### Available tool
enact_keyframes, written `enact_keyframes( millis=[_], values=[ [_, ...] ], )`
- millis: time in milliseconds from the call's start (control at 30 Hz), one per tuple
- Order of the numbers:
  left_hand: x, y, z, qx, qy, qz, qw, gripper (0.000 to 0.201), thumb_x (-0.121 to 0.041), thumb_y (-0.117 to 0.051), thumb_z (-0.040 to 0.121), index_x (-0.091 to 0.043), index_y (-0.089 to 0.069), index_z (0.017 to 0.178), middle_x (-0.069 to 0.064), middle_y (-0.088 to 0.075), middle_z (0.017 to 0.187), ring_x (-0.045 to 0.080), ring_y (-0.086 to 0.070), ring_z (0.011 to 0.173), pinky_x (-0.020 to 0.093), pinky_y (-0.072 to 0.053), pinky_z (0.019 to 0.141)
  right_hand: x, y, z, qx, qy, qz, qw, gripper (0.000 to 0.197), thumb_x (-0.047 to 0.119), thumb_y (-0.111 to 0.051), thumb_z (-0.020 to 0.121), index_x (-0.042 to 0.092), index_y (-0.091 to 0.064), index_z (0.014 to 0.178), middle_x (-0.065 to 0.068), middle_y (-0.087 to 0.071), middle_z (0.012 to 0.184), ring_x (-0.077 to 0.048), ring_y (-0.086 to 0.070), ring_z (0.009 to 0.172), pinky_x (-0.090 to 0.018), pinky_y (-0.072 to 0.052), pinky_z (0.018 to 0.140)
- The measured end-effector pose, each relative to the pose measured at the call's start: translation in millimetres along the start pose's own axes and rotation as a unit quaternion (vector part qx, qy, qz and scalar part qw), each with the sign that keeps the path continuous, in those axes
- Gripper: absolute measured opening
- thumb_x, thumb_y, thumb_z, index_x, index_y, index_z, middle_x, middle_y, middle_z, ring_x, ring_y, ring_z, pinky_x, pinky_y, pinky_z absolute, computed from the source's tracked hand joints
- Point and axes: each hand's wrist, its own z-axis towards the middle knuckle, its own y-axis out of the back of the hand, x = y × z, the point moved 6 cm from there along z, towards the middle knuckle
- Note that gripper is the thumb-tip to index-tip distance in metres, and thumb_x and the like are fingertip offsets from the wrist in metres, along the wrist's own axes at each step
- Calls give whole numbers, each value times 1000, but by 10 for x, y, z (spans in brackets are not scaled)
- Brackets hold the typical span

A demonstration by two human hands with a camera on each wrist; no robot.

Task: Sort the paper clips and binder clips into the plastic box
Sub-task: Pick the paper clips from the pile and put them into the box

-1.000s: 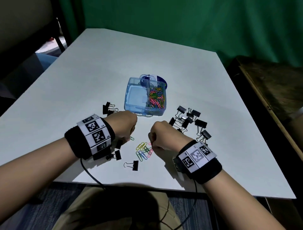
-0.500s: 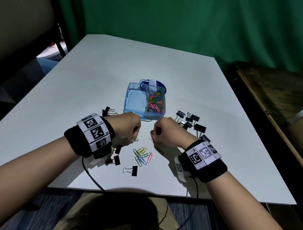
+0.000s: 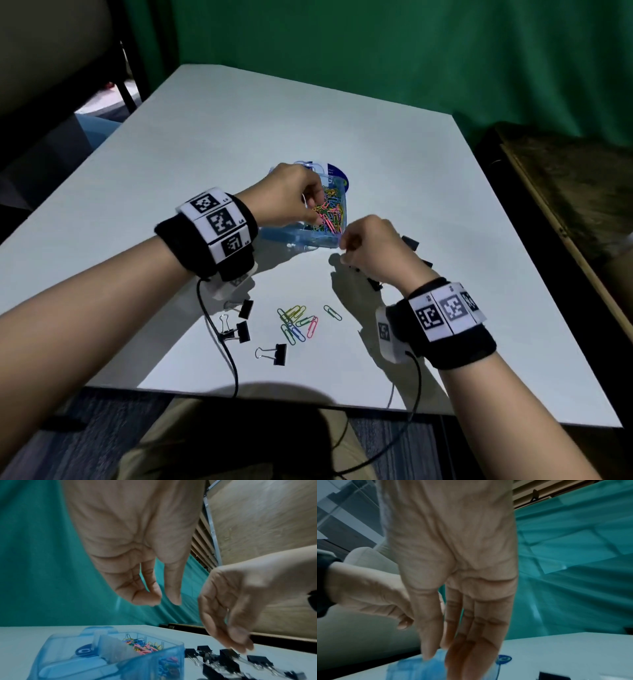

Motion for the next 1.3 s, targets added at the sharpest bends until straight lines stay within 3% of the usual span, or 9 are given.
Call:
enact_keyframes(
  millis=[100,167,267,467,700,833,933,1067,1300],
  values=[
    [-47,-271,-234,163,-26,55,985,30,-19,-82,68,-10,-64,91,-2,-64,85,2,-52,65,19,-41,61,-60,-305,-194,98,-23,-68,993,12,8,-74,70,14,-64,71,-4,-61,70,-20,-58,60,-23,-45,52],
    [-31,-486,-456,262,-21,98,960,32,-21,-82,67,-14,-63,92,-4,-64,83,9,-57,72,22,-44,63,-62,-494,-294,150,-33,-121,981,22,14,-79,65,17,-59,74,-3,-57,72,-24,-59,72,-28,-48,60],
    [1,-727,-677,312,-20,149,938,38,-26,-81,64,-16,-60,94,-8,-57,76,15,-56,76,29,-44,63,-10,-653,-391,178,-21,-143,973,26,15,-77,69,15,-56,83,-7,-59,86,-29,-60,88,-31,-46,66],
    [6,-895,-732,290,-29,192,937,32,-33,-79,67,-19,-54,83,-6,-46,73,20,-52,78,30,-42,62,69,-708,-424,186,1,-147,971,16,4,-57,81,5,-59,97,-17,-61,103,-34,-60,94,-31,-43,65],
    [-13,-864,-675,248,-49,170,952,17,-5,-55,78,-18,-57,67,-3,-51,58,25,-59,70,33,-49,63,106,-700,-476,185,29,-156,970,6,4,-53,84,2,-56,89,-19,-60,98,-34,-57,85,-32,-39,61],
    [89,-769,-666,221,-15,163,961,18,-29,-68,79,-18,-54,73,-5,-48,67,21,-53,75,31,-43,63,175,-675,-462,156,64,-117,979,16,2,-55,78,15,-51,71,-14,-60,87,-33,-57,82,-35,-43,63],
    [148,-739,-706,235,24,184,954,37,-46,-77,67,-18,-54,71,-9,-46,66,19,-54,73,27,-40,59,238,-682,-449,156,60,-69,984,17,0,-63,73,12,-57,84,-11,-63,92,-30,-57,85,-35,-45,66],
    [123,-796,-744,259,34,192,946,36,-35,-82,65,-20,-49,63,-9,-44,62,20,-52,72,25,-37,59,277,-767,-437,186,56,-81,978,32,4,-74,70,6,-61,100,-13,-64,102,-29,-59,94,-31,-45,69],
    [93,-816,-668,241,35,170,955,13,-13,-76,71,-9,-69,81,3,-59,77,23,-63,87,24,-37,55,229,-762,-343,171,46,-83,981,12,4,-71,72,8,-67,81,-13,-68,89,-27,-61,84,-27,-41,61]
  ],
)
